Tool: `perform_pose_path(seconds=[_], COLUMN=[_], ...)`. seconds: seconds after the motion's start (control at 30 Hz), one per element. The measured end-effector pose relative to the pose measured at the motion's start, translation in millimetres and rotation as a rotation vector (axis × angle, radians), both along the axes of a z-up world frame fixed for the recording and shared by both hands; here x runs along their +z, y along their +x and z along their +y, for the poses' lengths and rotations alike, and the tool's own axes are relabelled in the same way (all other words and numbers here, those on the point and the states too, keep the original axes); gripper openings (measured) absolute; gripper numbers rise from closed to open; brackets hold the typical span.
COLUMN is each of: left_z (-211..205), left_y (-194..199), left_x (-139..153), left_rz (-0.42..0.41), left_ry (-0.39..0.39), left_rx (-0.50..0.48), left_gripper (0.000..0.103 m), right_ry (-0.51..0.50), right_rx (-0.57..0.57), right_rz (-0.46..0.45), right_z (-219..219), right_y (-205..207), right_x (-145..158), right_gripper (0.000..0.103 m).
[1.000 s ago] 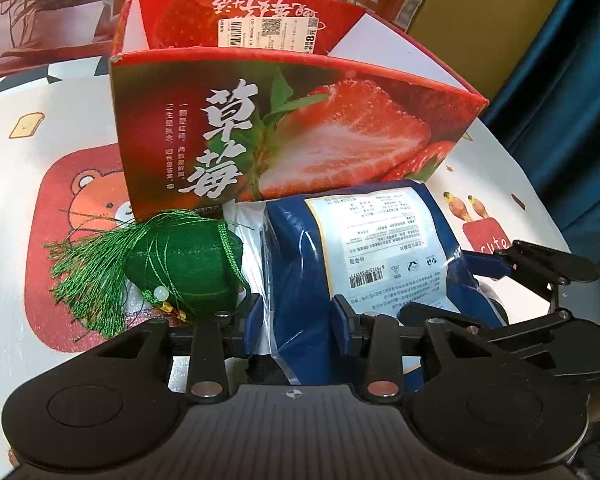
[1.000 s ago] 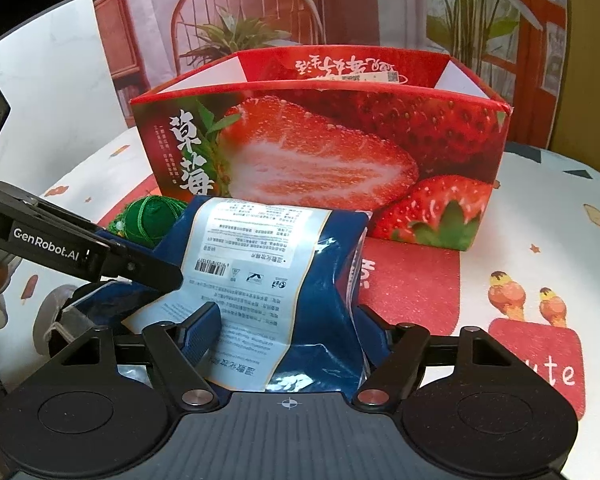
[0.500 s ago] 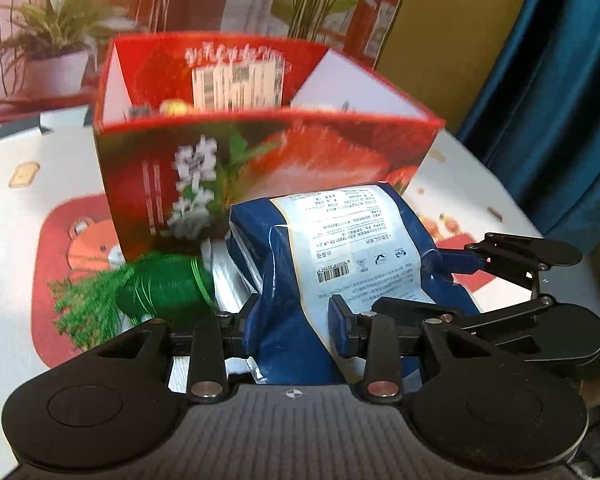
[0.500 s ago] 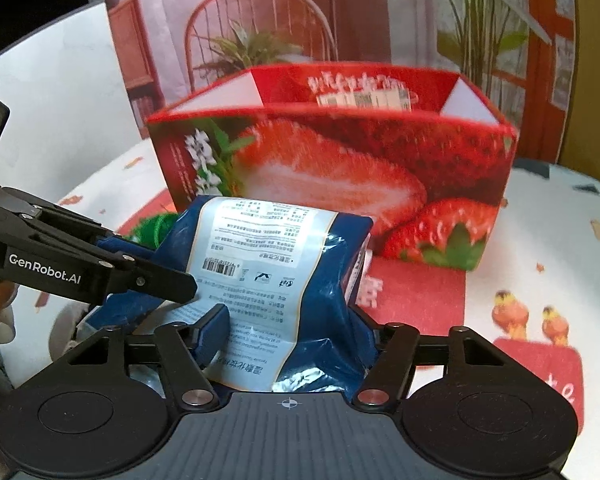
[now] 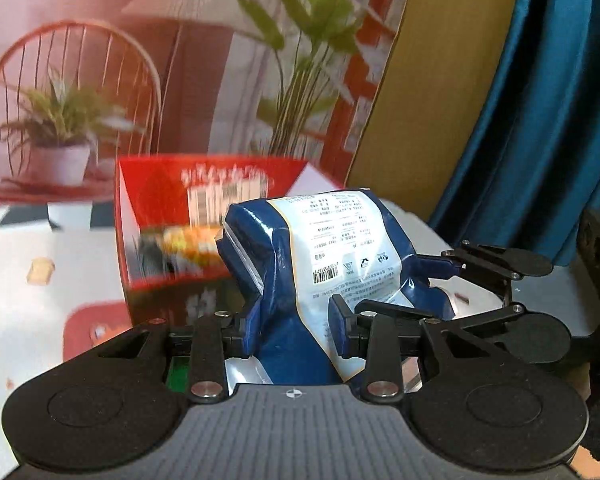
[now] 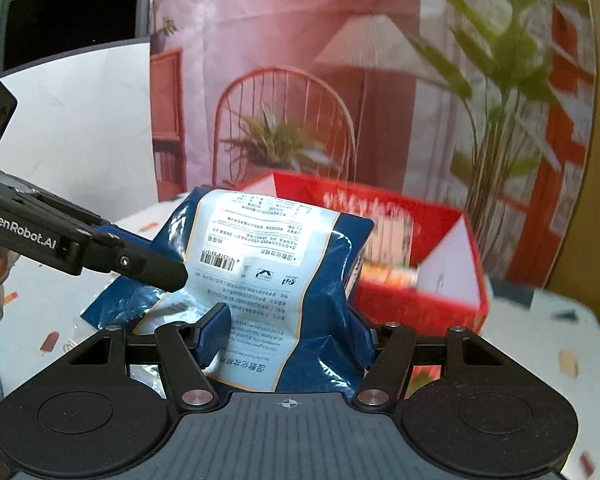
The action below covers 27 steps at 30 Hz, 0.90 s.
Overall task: Organize soft objects
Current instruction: 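Carry the blue bag over the red box with both grippers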
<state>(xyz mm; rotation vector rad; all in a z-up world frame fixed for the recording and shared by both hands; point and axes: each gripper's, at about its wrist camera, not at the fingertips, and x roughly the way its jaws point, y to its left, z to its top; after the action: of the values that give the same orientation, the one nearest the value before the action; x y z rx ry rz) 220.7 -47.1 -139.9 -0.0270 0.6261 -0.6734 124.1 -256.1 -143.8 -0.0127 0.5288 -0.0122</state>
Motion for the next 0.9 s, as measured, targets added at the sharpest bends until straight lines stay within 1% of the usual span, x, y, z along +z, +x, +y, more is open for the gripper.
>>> perform_pose_path(seconds=[0.13,0.2,0.33,0.47,0.57,0.63,0.7,0.8,0.9], left_z=[-4.3,-6.6,-6.7,-10.8,-16.9,-22.3,-27.1,-43.2,-58.7], left_y=[16.7,27.1,50.7,77.5,102.7,122.7,140.9,170.1,191.1], left_x=[20.3,30.9,48.4,56.1,55.3,51.5,42.3,19.1,-3.0], left_rz=[-0.053,-0.084,-0.121,-0.161,-0.174,-0.157,-0.119,-0.023,0.058], left_ry=[-0.015,-0.034,-0.075,-0.071,-0.054,-0.036,-0.010,0.055,0.109], left_rx=[0.025,0.043,0.086,0.120,0.140,0.150,0.143,0.116,0.091], left_gripper=[0.038,0.038,0.038,0.038,0.038,0.038,0.038,0.038,0.038], right_ry=[-0.016,-0.030,-0.058,-0.079,-0.092,-0.092,-0.096,-0.108,-0.088], right_rx=[0.007,0.009,0.015,0.015,0.014,0.009,0.002,-0.011,-0.033], right_rz=[-0.033,-0.054,-0.095,-0.123,-0.123,-0.110,-0.083,-0.006,0.098], right_z=[-12.3,-19.8,-31.9,-40.5,-46.5,-51.0,-55.6,-63.2,-74.9], right_y=[20.2,33.6,63.1,95.5,121.3,138.0,153.2,176.3,196.8], right_x=[22.3,33.5,53.0,61.8,58.8,53.1,45.3,26.4,4.1], right_gripper=[0.059,0.059,0.059,0.059,0.059,0.059,0.059,0.059,0.059])
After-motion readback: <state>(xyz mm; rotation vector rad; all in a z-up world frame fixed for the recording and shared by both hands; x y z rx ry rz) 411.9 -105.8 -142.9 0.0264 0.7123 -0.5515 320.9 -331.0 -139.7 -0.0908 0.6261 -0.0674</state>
